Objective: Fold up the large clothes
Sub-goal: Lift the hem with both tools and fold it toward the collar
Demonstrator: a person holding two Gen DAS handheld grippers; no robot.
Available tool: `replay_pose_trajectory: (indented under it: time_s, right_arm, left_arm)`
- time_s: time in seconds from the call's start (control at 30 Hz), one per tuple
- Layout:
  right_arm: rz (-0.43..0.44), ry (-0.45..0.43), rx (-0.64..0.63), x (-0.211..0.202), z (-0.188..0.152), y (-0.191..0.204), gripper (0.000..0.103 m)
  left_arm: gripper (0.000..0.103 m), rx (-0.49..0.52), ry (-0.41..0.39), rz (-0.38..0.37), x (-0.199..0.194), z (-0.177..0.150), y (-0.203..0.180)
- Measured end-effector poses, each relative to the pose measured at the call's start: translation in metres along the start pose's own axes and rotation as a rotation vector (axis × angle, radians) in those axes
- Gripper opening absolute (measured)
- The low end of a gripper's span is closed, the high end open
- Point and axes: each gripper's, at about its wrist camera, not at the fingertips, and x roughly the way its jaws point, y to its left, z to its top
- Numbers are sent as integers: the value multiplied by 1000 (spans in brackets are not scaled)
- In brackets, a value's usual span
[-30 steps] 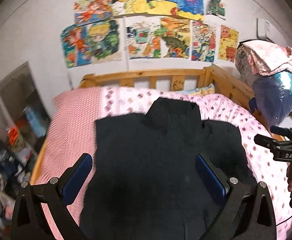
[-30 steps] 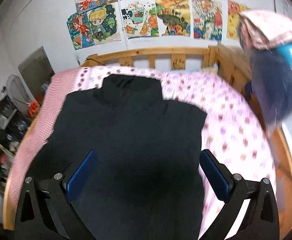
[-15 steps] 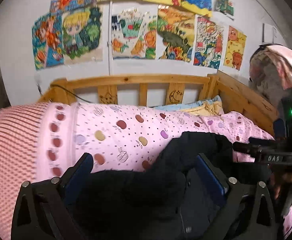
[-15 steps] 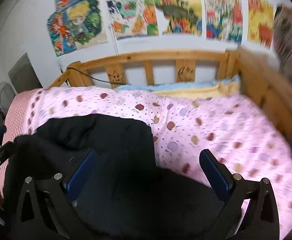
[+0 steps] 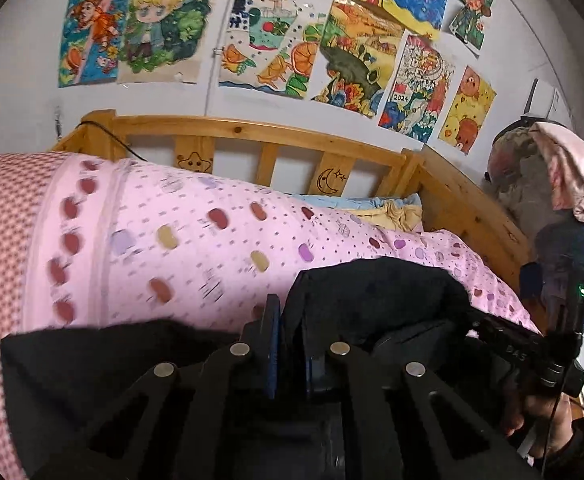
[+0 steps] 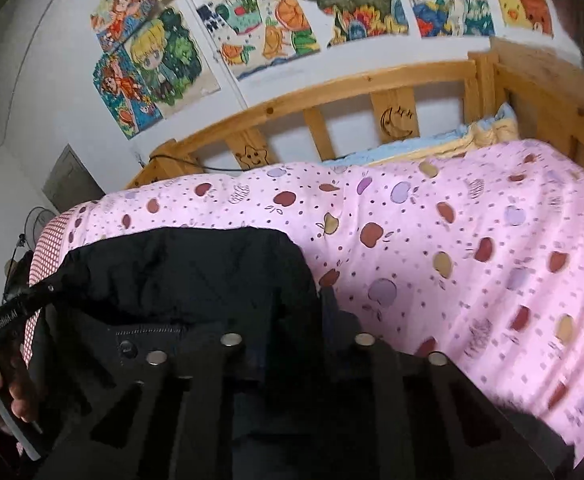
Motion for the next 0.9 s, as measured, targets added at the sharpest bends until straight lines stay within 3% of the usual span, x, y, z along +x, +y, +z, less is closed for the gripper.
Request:
replay_pose_trajectory:
  time_s: [0.23, 0.53, 0.67, 0.9]
  right_arm:
    - [-62, -51, -148, -73, -30, 15, 8]
    - [-128, 21, -351, -148, -82, 44, 6]
    - [-164, 48, -374, -148, -107, 49, 6]
    - [-220, 80, -339, -108, -142, 39, 5]
  left_arm:
    - [8, 7, 32, -4, -58, -36, 8]
    - [7, 146, 108, 23, -91, -95, 6]
    - [7, 151, 129, 18, -77, -119, 15]
    - [7, 157, 129, -7, -48, -141, 27]
